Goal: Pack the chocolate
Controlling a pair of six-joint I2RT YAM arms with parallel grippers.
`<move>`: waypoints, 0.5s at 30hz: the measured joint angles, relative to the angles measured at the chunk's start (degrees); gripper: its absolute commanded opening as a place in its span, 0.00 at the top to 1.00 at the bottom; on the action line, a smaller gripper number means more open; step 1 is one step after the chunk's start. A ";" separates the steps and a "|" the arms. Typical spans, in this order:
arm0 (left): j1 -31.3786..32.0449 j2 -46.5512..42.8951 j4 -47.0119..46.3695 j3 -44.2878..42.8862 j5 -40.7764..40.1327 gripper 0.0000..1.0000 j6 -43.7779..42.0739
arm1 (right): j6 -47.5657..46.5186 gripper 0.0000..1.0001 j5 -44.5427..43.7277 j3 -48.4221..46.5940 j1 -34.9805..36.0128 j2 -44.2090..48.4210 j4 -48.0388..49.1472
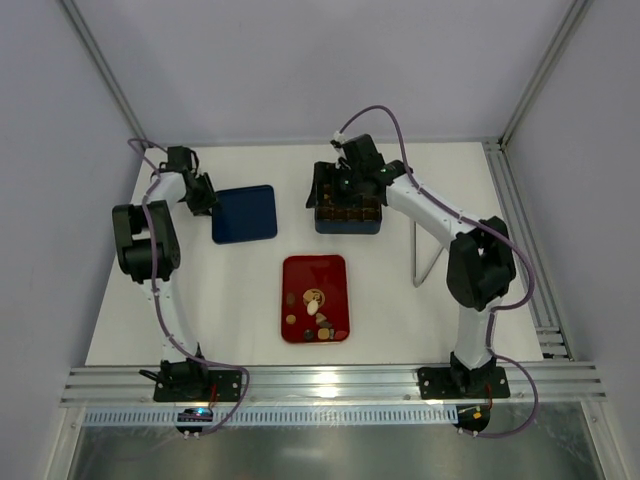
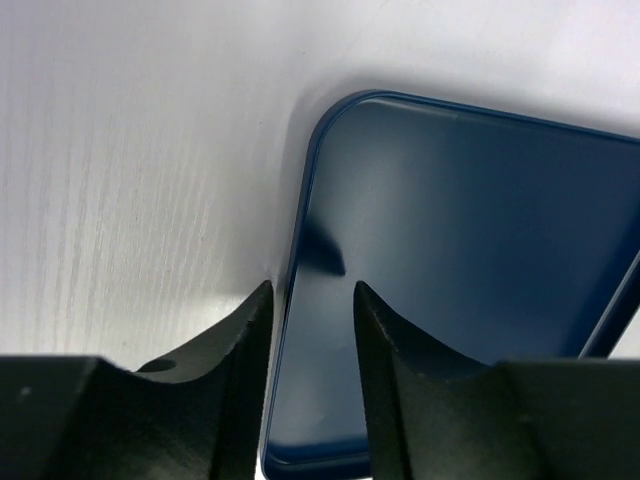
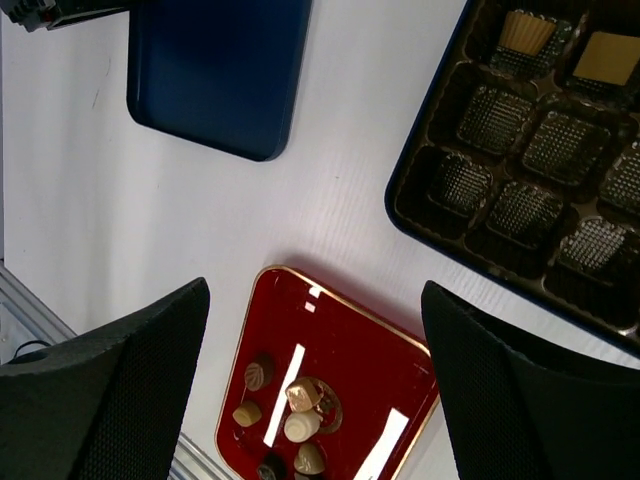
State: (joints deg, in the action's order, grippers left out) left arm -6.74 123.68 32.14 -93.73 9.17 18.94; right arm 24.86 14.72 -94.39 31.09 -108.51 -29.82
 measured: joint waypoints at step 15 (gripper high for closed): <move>-0.79 1.86 -2.12 -1.25 3.43 1.00 0.63 | -0.13 0.14 4.24 -20.92 1.33 -19.19 0.33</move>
State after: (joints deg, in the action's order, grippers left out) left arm -7.53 125.54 30.02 -94.98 12.60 19.57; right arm 24.73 18.96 -115.31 32.42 -127.70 -29.50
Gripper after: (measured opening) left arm 0.005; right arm 0.865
